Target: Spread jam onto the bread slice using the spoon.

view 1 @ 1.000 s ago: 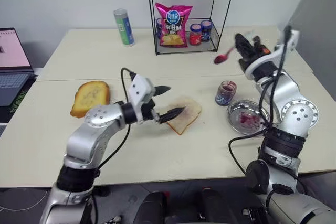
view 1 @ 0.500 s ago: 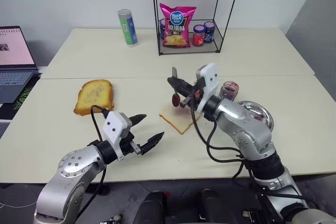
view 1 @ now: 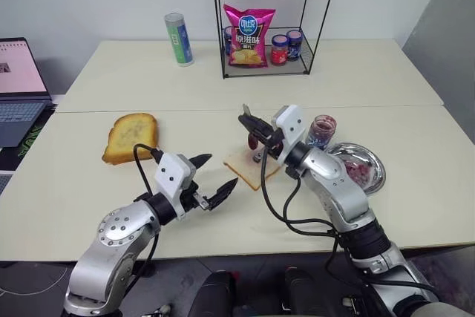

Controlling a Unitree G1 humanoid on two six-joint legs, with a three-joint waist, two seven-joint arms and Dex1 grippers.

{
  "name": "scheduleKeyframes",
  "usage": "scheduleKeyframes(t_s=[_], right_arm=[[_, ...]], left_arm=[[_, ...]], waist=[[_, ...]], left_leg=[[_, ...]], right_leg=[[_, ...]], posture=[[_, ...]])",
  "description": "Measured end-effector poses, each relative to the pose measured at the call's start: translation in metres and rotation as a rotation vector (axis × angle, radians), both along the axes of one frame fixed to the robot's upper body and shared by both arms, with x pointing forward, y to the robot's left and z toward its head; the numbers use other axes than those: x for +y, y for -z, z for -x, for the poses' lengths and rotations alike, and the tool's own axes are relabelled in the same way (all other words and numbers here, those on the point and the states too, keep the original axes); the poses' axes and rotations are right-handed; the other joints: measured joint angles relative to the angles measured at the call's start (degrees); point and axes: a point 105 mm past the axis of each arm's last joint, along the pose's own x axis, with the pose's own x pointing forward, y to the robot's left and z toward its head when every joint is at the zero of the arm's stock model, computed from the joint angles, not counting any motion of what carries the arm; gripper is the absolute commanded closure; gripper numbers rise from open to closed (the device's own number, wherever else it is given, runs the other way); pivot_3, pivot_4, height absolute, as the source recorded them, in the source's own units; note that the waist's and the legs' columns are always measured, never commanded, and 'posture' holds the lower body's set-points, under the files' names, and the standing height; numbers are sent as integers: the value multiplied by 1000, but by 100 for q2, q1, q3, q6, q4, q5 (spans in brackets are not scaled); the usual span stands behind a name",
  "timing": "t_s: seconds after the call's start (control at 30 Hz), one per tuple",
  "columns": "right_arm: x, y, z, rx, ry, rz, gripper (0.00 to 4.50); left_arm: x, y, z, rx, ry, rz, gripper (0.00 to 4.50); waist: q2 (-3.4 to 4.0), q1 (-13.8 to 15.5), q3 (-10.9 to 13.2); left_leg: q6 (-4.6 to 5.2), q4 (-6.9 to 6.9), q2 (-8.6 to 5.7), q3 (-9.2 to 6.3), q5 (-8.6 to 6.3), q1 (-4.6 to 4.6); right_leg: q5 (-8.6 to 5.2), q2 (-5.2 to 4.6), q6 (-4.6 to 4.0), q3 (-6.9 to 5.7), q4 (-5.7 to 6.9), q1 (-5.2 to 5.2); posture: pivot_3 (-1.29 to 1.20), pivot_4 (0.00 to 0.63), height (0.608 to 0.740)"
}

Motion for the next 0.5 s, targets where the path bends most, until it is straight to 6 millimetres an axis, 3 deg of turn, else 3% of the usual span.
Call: scheduleKeyframes(t_s=[0.5], right_arm=[[0, 8, 7, -48, -26, 68, 4492]], left_arm=[[7, 2, -1, 12, 21, -12, 0]], waist=[[0, 29, 0]], left_leg=[[-1, 0, 1, 0, -1, 3]], right_leg=[[-3, 0, -5, 1, 1, 1]], posture=[[0, 150, 740]])
